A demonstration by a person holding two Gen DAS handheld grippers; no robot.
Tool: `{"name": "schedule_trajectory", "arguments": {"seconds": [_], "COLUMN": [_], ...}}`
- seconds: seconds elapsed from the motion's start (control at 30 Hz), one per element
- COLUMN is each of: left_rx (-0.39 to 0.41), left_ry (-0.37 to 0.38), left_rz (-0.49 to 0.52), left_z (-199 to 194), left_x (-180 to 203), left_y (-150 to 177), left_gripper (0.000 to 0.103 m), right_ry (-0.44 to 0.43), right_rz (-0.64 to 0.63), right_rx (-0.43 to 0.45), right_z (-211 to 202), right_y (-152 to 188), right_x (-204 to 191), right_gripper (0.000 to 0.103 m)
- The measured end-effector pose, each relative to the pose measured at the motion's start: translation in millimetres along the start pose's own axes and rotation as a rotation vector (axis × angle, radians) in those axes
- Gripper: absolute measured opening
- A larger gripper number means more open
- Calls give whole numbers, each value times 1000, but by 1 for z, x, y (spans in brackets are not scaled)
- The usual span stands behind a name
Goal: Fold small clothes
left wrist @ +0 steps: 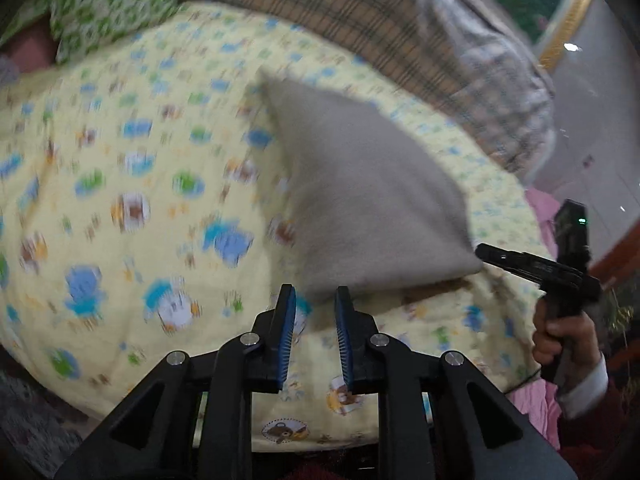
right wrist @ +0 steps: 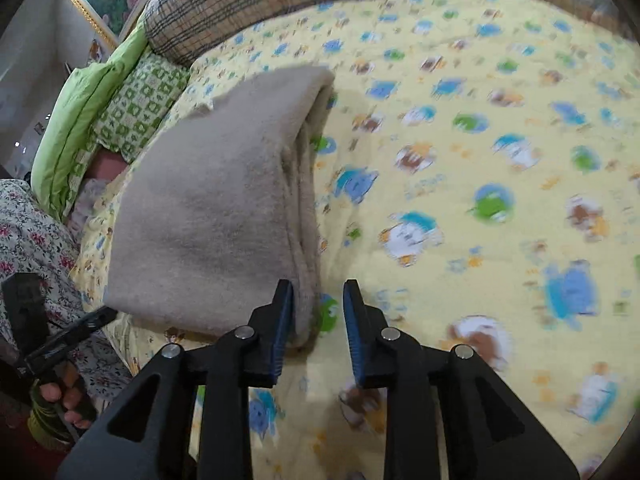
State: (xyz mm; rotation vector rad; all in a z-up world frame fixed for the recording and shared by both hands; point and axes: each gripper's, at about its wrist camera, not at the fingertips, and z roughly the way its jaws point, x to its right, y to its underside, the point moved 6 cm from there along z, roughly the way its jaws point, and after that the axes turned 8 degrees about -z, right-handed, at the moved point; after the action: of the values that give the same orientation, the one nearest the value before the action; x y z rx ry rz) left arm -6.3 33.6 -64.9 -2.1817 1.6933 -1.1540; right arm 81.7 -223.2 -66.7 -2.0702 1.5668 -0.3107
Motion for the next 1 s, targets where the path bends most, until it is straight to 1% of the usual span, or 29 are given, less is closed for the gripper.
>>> {"name": "schedule_trajectory", "arguments": {"seconds": [0.07, 0.1, 0.13, 0.2, 0.23, 0.37, 0.43, 0.47, 0.5, 0.53, 0.57, 0.6, 0.67, 0.7, 0.8, 0.87, 1.0], "left_rx": [23, 36, 54, 53, 66, 47, 21, 5, -29, -64, -83, -87, -89, -88, -84, -77, -65], "left_ry": [46, 74, 96, 129, 126, 126, 109, 87, 50, 13, 4, 16, 38, 39, 32, 44, 55], "left_rz": [20, 24, 25, 32, 38, 37, 47, 52, 55, 54, 41, 30, 1, 3, 6, -13, -16], "left_z": [-5, -4, 2, 16, 24, 55, 72, 80, 91, 100, 109, 111, 116, 117, 119, 119, 107], "left_x": [10, 15, 22, 33, 37, 40, 38, 37, 32, 28, 22, 19, 15, 14, 15, 13, 17], "left_y": [-17, -27, -40, -58, -67, -90, -97, -98, -98, -95, -94, -94, -95, -95, -95, -95, -89], "left_gripper": [23, 23, 23, 23, 23, 23, 22, 20, 16, 4, 4, 3, 2, 2, 2, 1, 1], "right_ry": [29, 26, 1, -53, -70, -105, -96, -82, -79, -64, -7, 26, 2, -2, 1, 0, -25], "right_rz": [3, 11, 16, 2, -10, -47, -50, -43, -37, -34, -35, -31, 30, 41, 16, 11, 36], "right_rx": [37, 60, 92, 130, 147, 107, 81, 66, 57, 45, 23, 10, 8, 9, 1, 3, 14], "right_z": [-17, -22, -26, -24, -19, 17, 31, 41, 46, 52, 61, 67, 78, 79, 79, 79, 74], "right_y": [-12, -20, -32, -51, -61, -79, -81, -83, -82, -81, -80, -79, -77, -78, -79, -78, -75], "right_x": [1, 0, -5, -22, -32, -59, -61, -58, -55, -50, -41, -35, -20, -16, -16, -16, -15], "right_gripper": [29, 29, 29, 29, 29, 29, 29, 28, 26, 21, 6, 3, 0, 0, 0, 0, 0]}}
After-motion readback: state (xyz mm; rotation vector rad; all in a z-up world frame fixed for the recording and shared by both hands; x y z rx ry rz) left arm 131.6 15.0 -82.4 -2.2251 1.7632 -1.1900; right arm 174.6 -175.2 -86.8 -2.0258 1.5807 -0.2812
